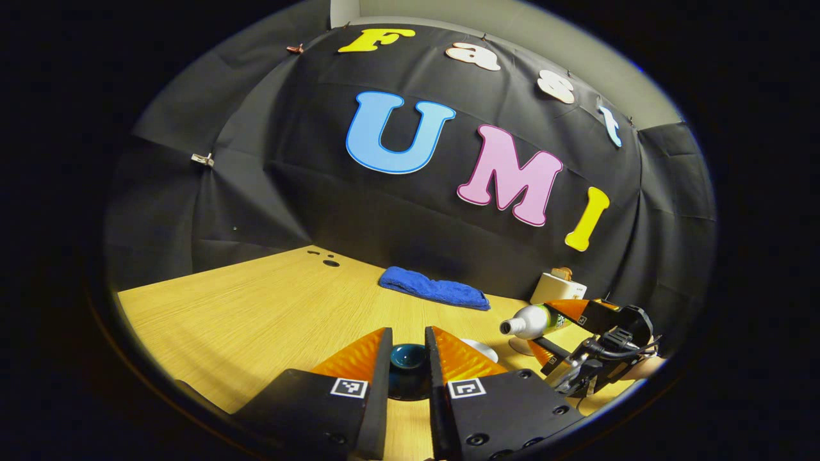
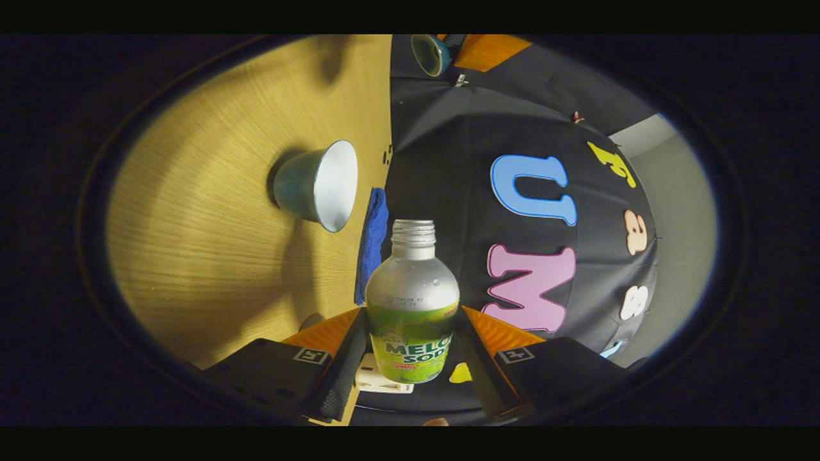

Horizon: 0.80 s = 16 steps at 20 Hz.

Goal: Open the teacup lid with one hand, grasp the water bottle and pour water into the teacup with the other hand; after pouring, place the water bottle on the coaster and then close the teacup lid.

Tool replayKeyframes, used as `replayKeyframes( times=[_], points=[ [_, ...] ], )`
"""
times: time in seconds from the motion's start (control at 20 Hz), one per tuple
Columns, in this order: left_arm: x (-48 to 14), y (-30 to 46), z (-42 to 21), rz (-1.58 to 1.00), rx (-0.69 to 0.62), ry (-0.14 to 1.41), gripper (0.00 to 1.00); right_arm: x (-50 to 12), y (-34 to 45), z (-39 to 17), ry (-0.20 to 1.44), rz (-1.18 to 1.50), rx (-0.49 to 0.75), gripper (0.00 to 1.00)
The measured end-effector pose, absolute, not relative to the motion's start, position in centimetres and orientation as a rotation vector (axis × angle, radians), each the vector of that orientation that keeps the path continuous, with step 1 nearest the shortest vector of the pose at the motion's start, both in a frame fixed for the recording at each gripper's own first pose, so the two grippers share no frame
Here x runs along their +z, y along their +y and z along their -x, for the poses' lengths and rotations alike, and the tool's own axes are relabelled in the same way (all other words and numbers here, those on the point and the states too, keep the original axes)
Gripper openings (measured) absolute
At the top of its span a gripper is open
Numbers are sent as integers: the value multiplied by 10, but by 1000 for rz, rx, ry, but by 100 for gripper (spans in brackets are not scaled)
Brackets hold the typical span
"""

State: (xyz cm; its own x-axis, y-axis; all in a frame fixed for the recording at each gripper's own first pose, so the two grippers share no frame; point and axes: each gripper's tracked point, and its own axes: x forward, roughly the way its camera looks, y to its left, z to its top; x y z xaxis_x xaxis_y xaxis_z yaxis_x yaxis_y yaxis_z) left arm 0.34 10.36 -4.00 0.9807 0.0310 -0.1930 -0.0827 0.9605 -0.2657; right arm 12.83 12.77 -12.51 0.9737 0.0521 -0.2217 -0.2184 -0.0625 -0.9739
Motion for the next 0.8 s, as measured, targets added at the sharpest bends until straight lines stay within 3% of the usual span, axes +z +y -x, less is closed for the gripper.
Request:
replayKeyframes(
  times=[0.1, 0.55, 0.6, 0.65, 0.8],
  points=[
    [-40, 103, -4, 277, 58, 190, 31, -125, 128, -128, 126, 1649, 229, 76],
    [-43, 104, -4, 280, 59, 195, 31, -130, 128, -128, 121, 1773, 256, 84],
    [-42, 105, -4, 280, 60, 196, 31, -130, 129, -128, 120, 1780, 259, 80],
    [-43, 105, -4, 279, 61, 195, 31, -130, 129, -127, 123, 1780, 262, 84],
    [-41, 105, -4, 277, 60, 193, 31, -131, 129, -127, 127, 1780, 263, 80]
  ],
)
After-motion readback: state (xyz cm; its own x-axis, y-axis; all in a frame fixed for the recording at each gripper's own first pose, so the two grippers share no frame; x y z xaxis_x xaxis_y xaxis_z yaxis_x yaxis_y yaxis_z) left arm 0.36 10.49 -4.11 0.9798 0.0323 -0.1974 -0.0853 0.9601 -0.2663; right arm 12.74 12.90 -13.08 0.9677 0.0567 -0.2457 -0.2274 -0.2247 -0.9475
